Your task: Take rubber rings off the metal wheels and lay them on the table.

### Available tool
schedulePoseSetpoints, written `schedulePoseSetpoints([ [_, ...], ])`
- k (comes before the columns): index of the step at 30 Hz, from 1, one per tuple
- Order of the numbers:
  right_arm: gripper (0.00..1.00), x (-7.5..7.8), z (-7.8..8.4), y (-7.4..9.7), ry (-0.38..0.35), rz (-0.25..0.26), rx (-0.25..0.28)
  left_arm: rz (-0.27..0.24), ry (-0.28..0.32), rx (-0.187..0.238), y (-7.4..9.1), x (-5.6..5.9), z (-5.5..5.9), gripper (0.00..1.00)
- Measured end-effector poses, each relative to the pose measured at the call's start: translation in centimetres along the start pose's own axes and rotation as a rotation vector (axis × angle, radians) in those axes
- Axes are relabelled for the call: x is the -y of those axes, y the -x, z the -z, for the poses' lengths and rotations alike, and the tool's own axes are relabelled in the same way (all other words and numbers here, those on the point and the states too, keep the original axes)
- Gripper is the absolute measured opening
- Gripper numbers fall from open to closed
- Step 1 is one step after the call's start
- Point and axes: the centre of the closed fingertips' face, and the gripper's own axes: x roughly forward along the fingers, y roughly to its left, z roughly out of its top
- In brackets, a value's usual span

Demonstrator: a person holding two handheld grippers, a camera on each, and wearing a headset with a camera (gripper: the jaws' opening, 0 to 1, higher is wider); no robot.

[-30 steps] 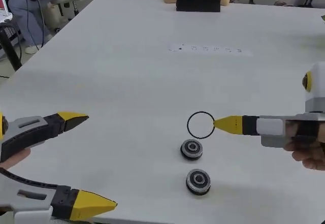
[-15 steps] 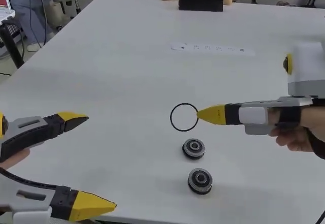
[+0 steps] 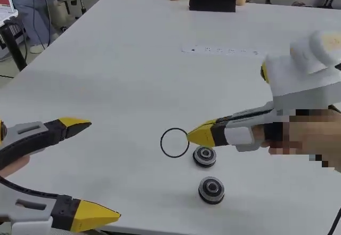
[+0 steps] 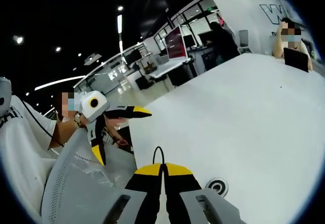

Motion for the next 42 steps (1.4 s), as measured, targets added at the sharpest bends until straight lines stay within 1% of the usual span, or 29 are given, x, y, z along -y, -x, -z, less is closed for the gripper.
schedulePoseSetpoints([
  [1, 0.00, 0.0, 0.3, -0.3, 0.009, 0.000, -0.016, 0.000, 0.000, 0.001, 0.0, 0.0, 0.0, 0.99],
  [8, 0.00, 0.0, 1.8, -1.6, 0.029, 0.004, -0.077, 0.003, 0.004, -0.008, 0.0, 0.1, 0.2, 0.99],
  [12, 0.00, 0.3, 2.8, -2.3, 0.036, 0.015, -0.109, 0.004, 0.006, -0.009, 0.0, 0.1, 0.3, 0.99],
  [15, 0.00, 0.8, 3.6, -2.7, 0.031, 0.032, -0.126, 0.005, 0.009, -0.010, 0.0, 0.1, 0.3, 0.99],
  [22, 0.00, 1.9, 5.5, -3.1, 0.000, 0.051, -0.160, 0.004, 0.012, -0.016, 0.0, 0.1, 0.5, 0.99],
  [24, 0.00, 2.3, 6.0, -3.1, -0.010, 0.064, -0.170, 0.005, 0.013, -0.019, -0.1, 0.1, 0.6, 0.99],
  [25, 0.00, 2.7, 6.2, -3.1, -0.017, 0.081, -0.176, 0.006, 0.013, -0.020, -0.1, 0.1, 0.6, 0.99],
  [29, 0.00, 3.4, 6.4, -3.0, -0.040, 0.101, -0.174, 0.009, 0.013, -0.023, -0.1, 0.2, 0.7, 0.99],
  [34, 0.00, 3.8, 7.0, -2.9, -0.053, 0.114, -0.181, 0.011, 0.011, -0.030, -0.2, 0.2, 0.9, 0.99],
  [37, 0.00, 3.9, 7.3, -2.9, -0.054, 0.119, -0.188, 0.010, 0.012, -0.031, -0.1, 0.2, 0.9, 0.99],
  [42, 0.00, 4.5, 7.5, -2.9, -0.042, 0.143, -0.198, 0.010, 0.013, -0.034, -0.1, 0.1, 1.0, 0.99],
])
